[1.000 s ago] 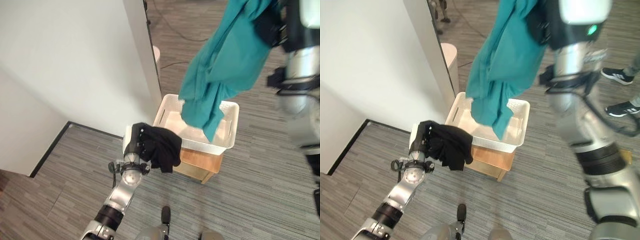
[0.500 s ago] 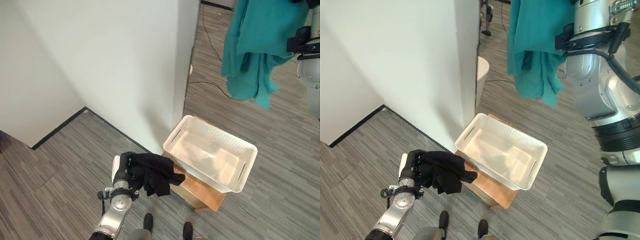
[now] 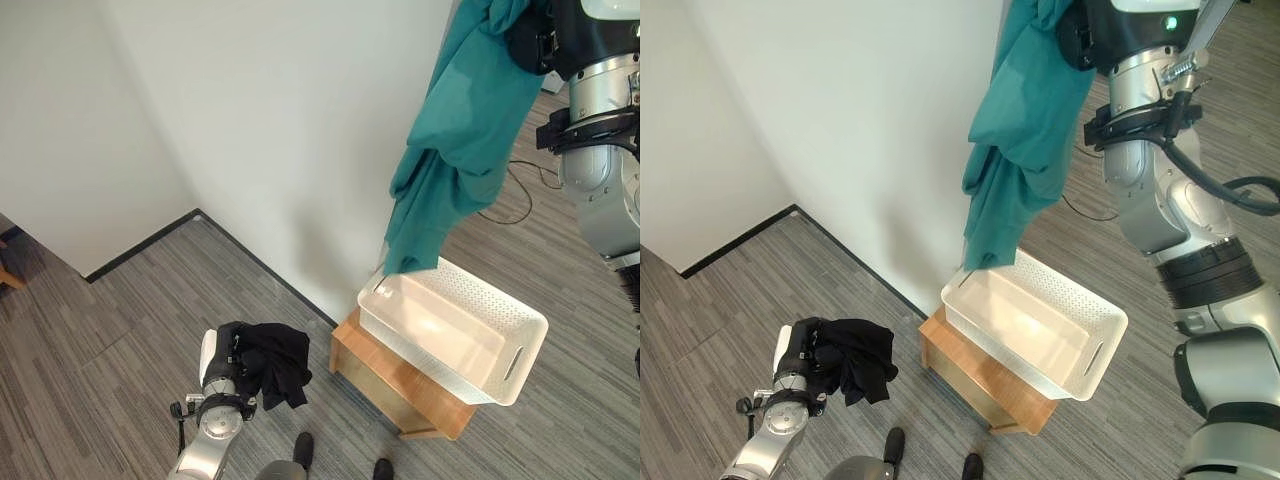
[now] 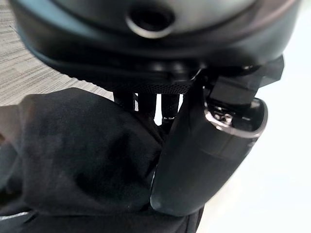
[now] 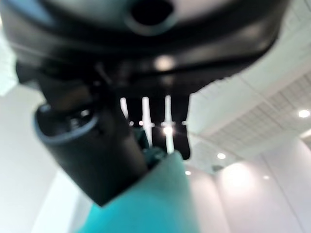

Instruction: Pick up bed clothes into laundry basket.

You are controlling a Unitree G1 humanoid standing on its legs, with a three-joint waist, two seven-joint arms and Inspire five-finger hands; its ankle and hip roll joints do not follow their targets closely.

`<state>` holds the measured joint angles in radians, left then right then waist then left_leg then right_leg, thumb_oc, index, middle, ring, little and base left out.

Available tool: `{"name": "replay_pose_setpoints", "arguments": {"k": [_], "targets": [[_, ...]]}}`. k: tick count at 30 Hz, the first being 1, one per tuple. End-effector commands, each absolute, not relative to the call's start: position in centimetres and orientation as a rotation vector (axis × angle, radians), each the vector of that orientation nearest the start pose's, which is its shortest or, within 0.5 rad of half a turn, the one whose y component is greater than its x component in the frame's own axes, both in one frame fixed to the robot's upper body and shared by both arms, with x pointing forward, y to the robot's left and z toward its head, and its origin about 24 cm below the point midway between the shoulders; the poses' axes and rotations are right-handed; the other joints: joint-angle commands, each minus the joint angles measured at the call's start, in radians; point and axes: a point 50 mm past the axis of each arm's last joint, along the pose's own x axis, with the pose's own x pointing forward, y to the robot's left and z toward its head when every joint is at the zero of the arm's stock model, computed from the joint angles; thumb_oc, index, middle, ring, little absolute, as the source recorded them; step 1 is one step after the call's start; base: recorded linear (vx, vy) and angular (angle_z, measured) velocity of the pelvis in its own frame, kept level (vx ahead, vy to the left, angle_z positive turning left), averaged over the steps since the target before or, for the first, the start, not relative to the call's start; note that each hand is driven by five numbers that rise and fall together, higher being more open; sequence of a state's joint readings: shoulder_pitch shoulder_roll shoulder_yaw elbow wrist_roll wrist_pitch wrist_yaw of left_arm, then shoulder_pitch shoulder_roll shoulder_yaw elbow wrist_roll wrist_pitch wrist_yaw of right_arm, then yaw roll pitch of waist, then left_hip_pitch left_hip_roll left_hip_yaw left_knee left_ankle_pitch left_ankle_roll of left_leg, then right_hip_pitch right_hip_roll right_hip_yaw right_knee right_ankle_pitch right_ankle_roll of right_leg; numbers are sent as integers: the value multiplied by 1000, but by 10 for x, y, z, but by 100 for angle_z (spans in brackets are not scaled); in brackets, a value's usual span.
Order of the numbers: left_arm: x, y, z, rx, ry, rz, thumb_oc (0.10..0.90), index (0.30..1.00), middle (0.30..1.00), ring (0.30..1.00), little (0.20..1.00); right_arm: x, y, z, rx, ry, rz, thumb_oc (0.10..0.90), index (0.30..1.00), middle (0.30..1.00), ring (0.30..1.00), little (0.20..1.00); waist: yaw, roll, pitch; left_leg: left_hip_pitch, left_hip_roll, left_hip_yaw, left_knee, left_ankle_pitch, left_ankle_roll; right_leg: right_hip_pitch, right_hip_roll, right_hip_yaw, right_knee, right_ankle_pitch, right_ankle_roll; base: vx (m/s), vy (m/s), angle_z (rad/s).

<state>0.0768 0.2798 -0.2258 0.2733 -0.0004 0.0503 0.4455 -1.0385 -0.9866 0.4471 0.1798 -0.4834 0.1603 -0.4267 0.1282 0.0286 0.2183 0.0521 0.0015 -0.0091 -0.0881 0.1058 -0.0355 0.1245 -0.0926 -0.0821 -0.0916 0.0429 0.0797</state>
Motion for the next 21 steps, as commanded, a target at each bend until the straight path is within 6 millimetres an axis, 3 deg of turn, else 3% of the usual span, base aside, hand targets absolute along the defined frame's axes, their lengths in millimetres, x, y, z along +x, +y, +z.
{"name": "replay_pose_setpoints", "arguments": {"k": [1,10,14,17,20,21], "targets": [[231,188,-10,350,167,256,400,300,300,300,300,308,-205,381,-1334,-1052,-705,400,300,300,300,300,10,-54,-137,-24,54,12,1,-49,-46,69,-44,-20,4,-78,53,32,-17,-3],[232,182,-9,341,165,230,400,300,300,300,300,308,-187,343,-1283,-1050,-561,400,300,300,300,300,2,-51,-120,-31,58,13,1,-55,-45,62,-38,-24,4,-85,49,9,-4,-1],[233,178,-8,339,165,225,400,300,300,300,300,307,-178,310,-1241,-1012,-471,400,300,300,300,300,0,-49,-109,-34,58,10,1,-59,-44,64,-39,-29,4,-89,47,0,0,0],[233,177,-9,339,165,222,400,300,300,300,300,305,-177,303,-1229,-1005,-459,400,300,300,300,300,0,-50,-109,-34,58,9,1,-60,-44,65,-39,-31,4,-90,48,0,0,0],[236,173,-7,339,161,224,400,300,300,300,300,303,-178,272,-1200,-936,-418,400,300,300,300,300,-6,-46,-103,-37,57,9,1,-64,-45,63,-42,-35,4,-91,49,0,0,0],[235,173,-8,341,162,222,400,300,300,300,300,302,-179,271,-1201,-934,-419,400,300,300,300,300,-5,-47,-104,-37,57,9,1,-64,-45,63,-42,-35,4,-91,49,0,0,0]]}}
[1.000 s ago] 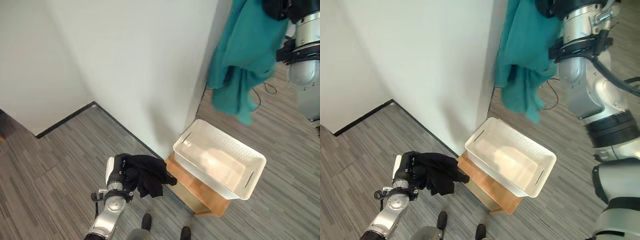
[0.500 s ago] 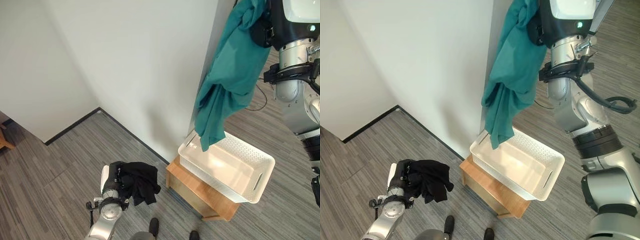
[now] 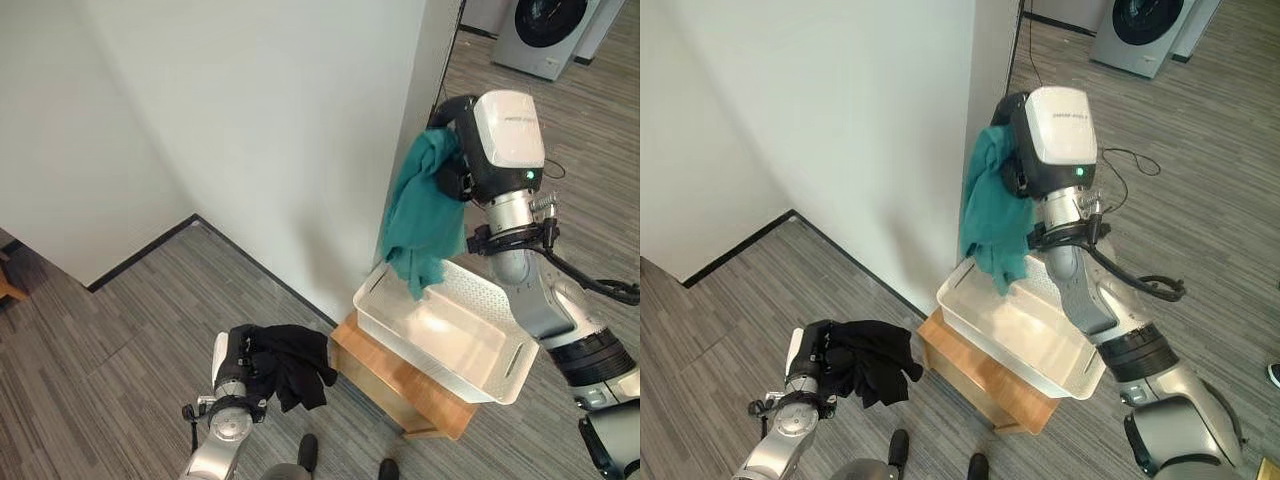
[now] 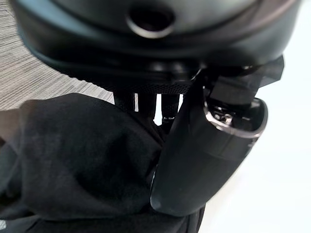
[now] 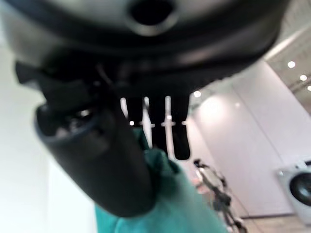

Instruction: Pick up bed clothes into laundry basket.

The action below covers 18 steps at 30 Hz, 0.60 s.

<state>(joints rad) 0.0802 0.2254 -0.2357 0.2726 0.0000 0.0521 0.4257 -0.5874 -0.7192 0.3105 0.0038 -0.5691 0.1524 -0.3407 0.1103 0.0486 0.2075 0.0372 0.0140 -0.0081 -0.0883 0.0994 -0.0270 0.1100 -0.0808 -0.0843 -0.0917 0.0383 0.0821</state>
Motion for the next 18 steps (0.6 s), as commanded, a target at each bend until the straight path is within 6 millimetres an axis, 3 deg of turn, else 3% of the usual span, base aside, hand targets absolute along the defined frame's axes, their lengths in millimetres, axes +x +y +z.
{"name": "replay_pose_setpoints", "arguments": {"k": [1,8,18], "targets": [[236,173,-8,338,163,228,400,300,300,300,300,302,-182,264,-1190,-909,-424,400,300,300,300,300,8,-64,-91,-22,45,8,1,-58,-53,78,-55,-31,4,-87,46,12,-3,4],[233,177,-9,351,172,247,400,300,300,300,300,282,-201,225,-1122,-782,-433,400,300,300,300,300,-24,-48,-89,-15,44,16,1,-68,-51,77,-63,-28,4,-88,50,1,-1,1],[231,172,-9,375,168,213,400,300,300,300,300,263,-208,179,-1095,-633,-373,400,300,300,300,300,-73,-31,-88,4,45,37,1,-84,-46,78,-73,-14,4,-89,53,15,-6,-5]]}}
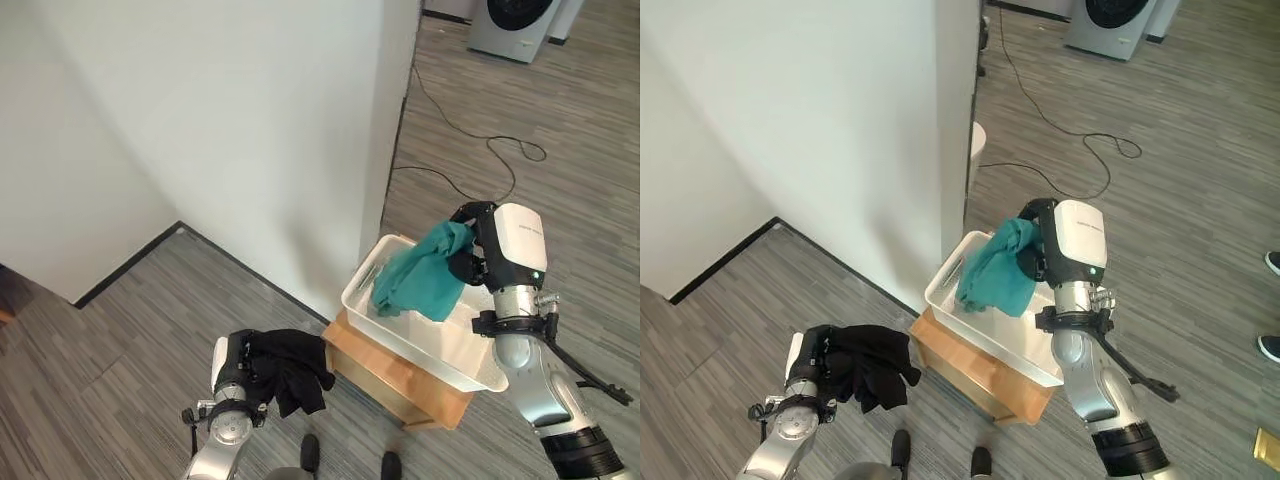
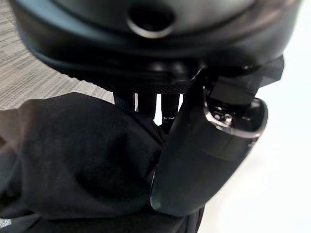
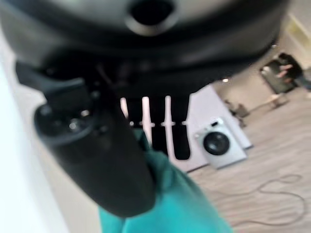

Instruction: Pick up bed clothes into laundry basket.

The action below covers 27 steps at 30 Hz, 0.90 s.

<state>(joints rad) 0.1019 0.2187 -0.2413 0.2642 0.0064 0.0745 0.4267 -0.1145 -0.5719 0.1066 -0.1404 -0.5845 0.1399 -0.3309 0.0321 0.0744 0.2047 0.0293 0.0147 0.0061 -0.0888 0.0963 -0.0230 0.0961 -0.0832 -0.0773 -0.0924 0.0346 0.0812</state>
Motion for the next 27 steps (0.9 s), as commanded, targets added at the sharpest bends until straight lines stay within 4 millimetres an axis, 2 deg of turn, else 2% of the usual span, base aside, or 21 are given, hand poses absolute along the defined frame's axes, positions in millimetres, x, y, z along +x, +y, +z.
{"name": "replay_pose_setpoints", "arguments": {"k": [1,5,7,8,9,11,12,16,17,18,25,27], "targets": [[231,171,-9,376,167,206,400,300,300,300,300,264,-210,174,-1104,-608,-372,400,300,300,300,300,5,-57,-85,13,44,24,2,-82,-50,91,-72,-20,5,-84,55,33,-10,-6],[231,168,-11,374,176,185,400,300,300,300,300,274,-215,164,-1149,-544,-366,400,300,300,300,300,9,-59,-81,7,44,26,2,-81,-50,83,-71,-20,5,-82,55,0,0,0],[230,165,-15,378,188,163,400,300,300,300,300,285,-221,160,-1197,-501,-371,400,300,300,300,300,20,-67,-75,4,43,24,2,-90,-52,79,-70,-24,5,-89,57,27,-9,0],[232,165,-14,373,183,163,400,300,300,300,300,292,-223,160,-1218,-489,-380,400,300,300,300,300,24,-67,-67,-9,44,25,2,-75,-51,66,-68,-24,5,-76,56,-4,-44,-1],[232,164,-15,374,187,150,400,300,300,300,300,303,-229,166,-1265,-476,-402,400,300,300,300,300,40,-75,-57,-21,44,24,2,-83,-55,57,-68,-33,5,-84,59,-62,-39,-1],[233,164,-15,367,183,150,400,300,300,300,300,310,-232,171,-1283,-475,-421,400,300,300,300,300,44,-77,-49,-32,43,23,2,-81,-57,48,-67,-37,5,-84,60,-33,-34,1],[233,163,-15,366,181,140,400,300,300,300,300,319,-241,177,-1323,-450,-453,400,300,300,300,300,61,-84,-31,-53,45,21,2,-73,-60,33,-65,-50,5,-79,61,-70,-38,7],[235,161,-14,350,170,138,400,300,300,300,300,328,-245,187,-1321,-445,-488,400,300,300,300,300,72,-86,-6,-92,42,17,2,-59,-63,2,-63,-63,5,-73,62,-55,-17,11],[236,161,-15,339,179,144,400,300,300,300,300,331,-248,184,-1300,-411,-495,780,869,869,869,869,77,-84,4,-111,41,14,2,-54,-66,-11,-64,-70,5,-72,62,-84,2,15],[236,161,-16,340,180,146,400,300,300,300,300,332,-247,182,-1286,-402,-492,800,900,900,900,900,82,-83,9,-122,41,15,2,-51,-68,-19,-65,-75,5,-72,63,-63,4,11],[241,169,-15,322,189,203,400,300,300,300,300,325,-240,172,-1211,-409,-482,800,900,900,900,900,88,-80,16,-133,32,13,2,-55,-65,-24,-70,-79,5,-74,69,-7,7,7],[243,174,-14,333,189,241,400,300,300,300,300,312,-234,175,-1086,-471,-513,800,900,900,900,900,77,-78,13,-123,29,15,2,-62,-61,-19,-74,-73,5,-72,72,16,13,1]]}}
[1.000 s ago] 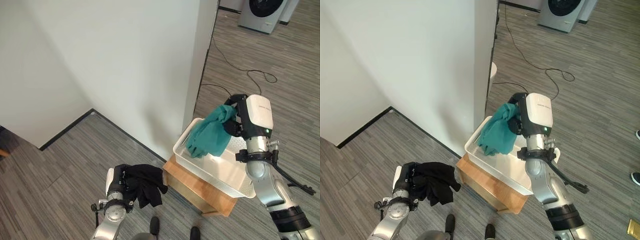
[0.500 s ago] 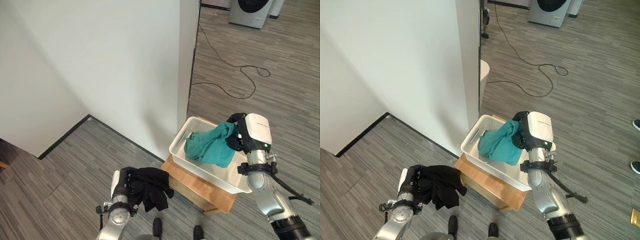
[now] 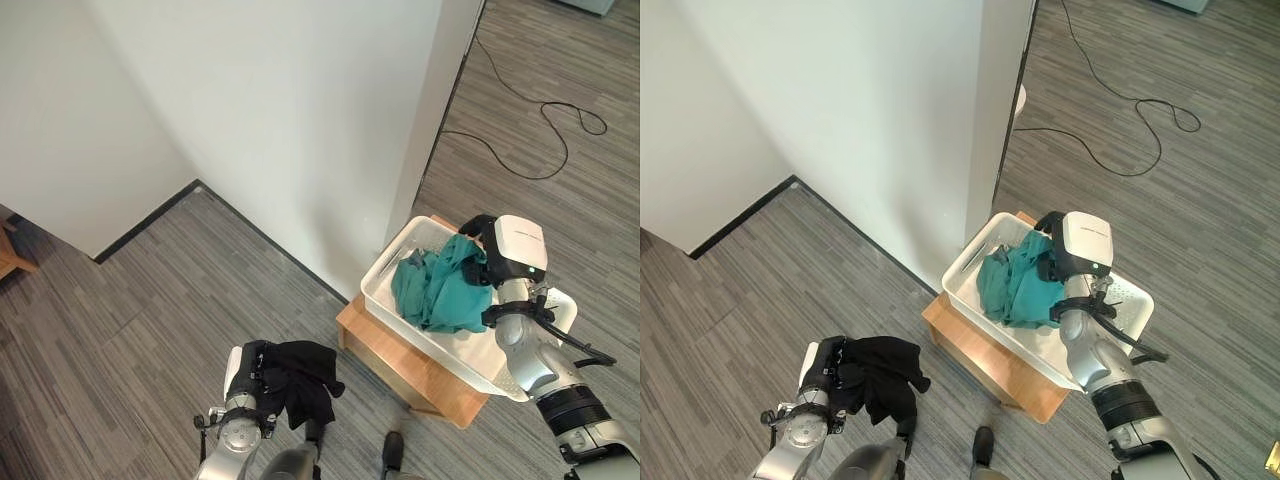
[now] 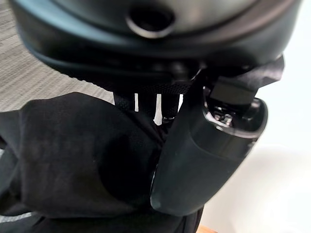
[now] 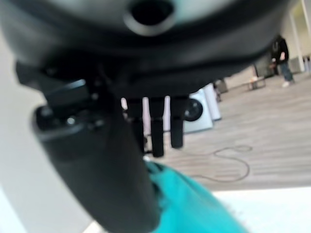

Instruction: Pick up bed clothes into laundry basket.

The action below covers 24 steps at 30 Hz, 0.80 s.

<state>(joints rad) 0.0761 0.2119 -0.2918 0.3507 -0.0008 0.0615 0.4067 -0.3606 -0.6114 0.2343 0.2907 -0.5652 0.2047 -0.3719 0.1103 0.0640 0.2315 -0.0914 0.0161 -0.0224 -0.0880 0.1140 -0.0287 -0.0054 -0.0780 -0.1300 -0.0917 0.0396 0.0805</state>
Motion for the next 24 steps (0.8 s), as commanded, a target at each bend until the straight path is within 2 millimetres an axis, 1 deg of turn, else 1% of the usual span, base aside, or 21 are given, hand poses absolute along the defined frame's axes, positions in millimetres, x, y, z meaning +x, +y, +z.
{"name": "replay_pose_setpoints", "arguments": {"k": [1,2,3,4,6,8,10,11,12,13,14,15,16,17,18,19,22,23,24], "targets": [[243,176,-14,341,192,253,400,300,300,300,300,303,-232,176,-1034,-496,-528,800,900,900,900,900,-6,-68,-18,3,26,46,1,-84,-53,87,-82,-17,4,-77,74,44,18,4],[244,180,-12,354,189,278,400,300,300,300,300,297,-232,178,-999,-524,-547,800,900,900,900,900,-15,-66,-22,9,25,48,1,-88,-51,90,-84,-13,4,-77,74,52,24,3],[243,185,-13,377,195,307,400,300,300,300,300,286,-234,183,-928,-565,-596,800,900,900,900,900,-31,-64,-28,18,24,50,1,-94,-49,94,-88,-8,4,-76,75,61,22,0],[242,186,-14,391,200,312,400,300,300,300,300,277,-233,181,-911,-582,-599,800,900,900,900,900,-34,-66,-35,27,23,50,1,-99,-48,100,-90,-7,4,-76,76,66,26,1],[240,193,-12,428,193,345,400,300,300,300,300,262,-238,175,-876,-582,-627,800,900,900,900,900,-52,-65,-45,45,24,54,1,-109,-46,111,-93,2,4,-77,76,61,18,0],[238,204,-4,461,156,405,400,300,300,300,300,247,-250,157,-894,-512,-656,800,900,900,900,900,-71,-62,-56,64,26,60,1,-119,-43,121,-95,11,4,-77,77,57,15,-2],[239,219,19,502,50,498,400,300,300,300,300,232,-269,123,-964,-345,-682,800,900,900,900,900,-88,-55,-62,77,30,68,1,-124,-42,125,-99,16,4,-75,82,32,-5,-9],[237,221,21,503,40,508,400,300,300,300,300,228,-272,117,-972,-311,-684,800,900,900,900,900,-90,-55,-66,83,31,71,1,-127,-42,127,-99,19,4,-74,82,17,-17,-14],[236,227,41,529,-57,552,400,300,300,300,300,218,-284,86,-1025,-157,-674,800,900,900,900,900,-99,-48,-70,93,34,80,1,-130,-41,129,-101,28,4,-73,83,10,-7,-20],[234,228,41,531,-55,554,400,300,300,300,300,219,-284,85,-1025,-157,-672,800,900,900,900,900,-98,-49,-70,95,35,83,1,-131,-41,130,-100,31,4,-73,83,-4,-7,-29],[236,232,65,582,-179,588,400,300,300,300,300,208,-293,56,-1075,-26,-655,800,900,900,900,900,-106,-43,-73,104,37,92,1,-134,-39,131,-101,41,4,-70,84,-15,-11,-33],[238,232,85,588,-276,610,400,300,300,300,300,203,-294,40,-1090,38,-625,800,900,900,900,900,-111,-41,-74,108,38,97,1,-134,-39,133,-100,48,4,-70,84,-18,-12,-27],[239,231,92,600,-317,612,400,300,300,300,300,201,-294,32,-1109,68,-598,800,900,900,900,900,-114,-40,-75,112,40,100,1,-135,-39,134,-100,52,4,-71,84,-11,-12,-19],[239,228,107,604,-395,618,400,300,300,300,300,197,-294,20,-1132,115,-558,800,900,900,900,900,-119,-38,-75,116,42,105,1,-136,-40,134,-100,54,4,-70,84,-18,-7,-13],[242,221,134,605,-538,613,400,300,300,300,300,189,-292,-1,-1162,194,-491,800,900,900,900,900,-128,-34,-75,121,45,112,1,-136,-42,134,-101,60,4,-68,86,-16,-6,-13],[242,221,134,605,-538,613,400,300,300,300,300,189,-292,-1,-1162,194,-491,800,900,900,900,900,-128,-34,-75,121,45,112,1,-136,-42,134,-101,60,4,-68,86,-26,-13,-11],[242,207,171,607,-730,572,400,300,300,300,300,177,-285,-29,-1226,285,-337,800,900,900,900,900,-139,-31,-74,128,49,122,1,-136,-43,132,-99,71,4,-66,87,-28,-15,-13],[241,203,179,605,-777,560,400,300,300,300,300,174,-284,-34,-1242,304,-301,800,900,900,900,900,-142,-31,-74,130,49,124,1,-136,-43,132,-99,74,4,-65,87,-71,-21,-14],[240,199,188,591,-822,546,400,300,300,300,300,171,-282,-41,-1253,329,-263,800,900,900,900,900,-144,-30,-70,126,51,130,1,-121,-43,127,-96,78,4,-53,85,-26,-24,-10]]}}
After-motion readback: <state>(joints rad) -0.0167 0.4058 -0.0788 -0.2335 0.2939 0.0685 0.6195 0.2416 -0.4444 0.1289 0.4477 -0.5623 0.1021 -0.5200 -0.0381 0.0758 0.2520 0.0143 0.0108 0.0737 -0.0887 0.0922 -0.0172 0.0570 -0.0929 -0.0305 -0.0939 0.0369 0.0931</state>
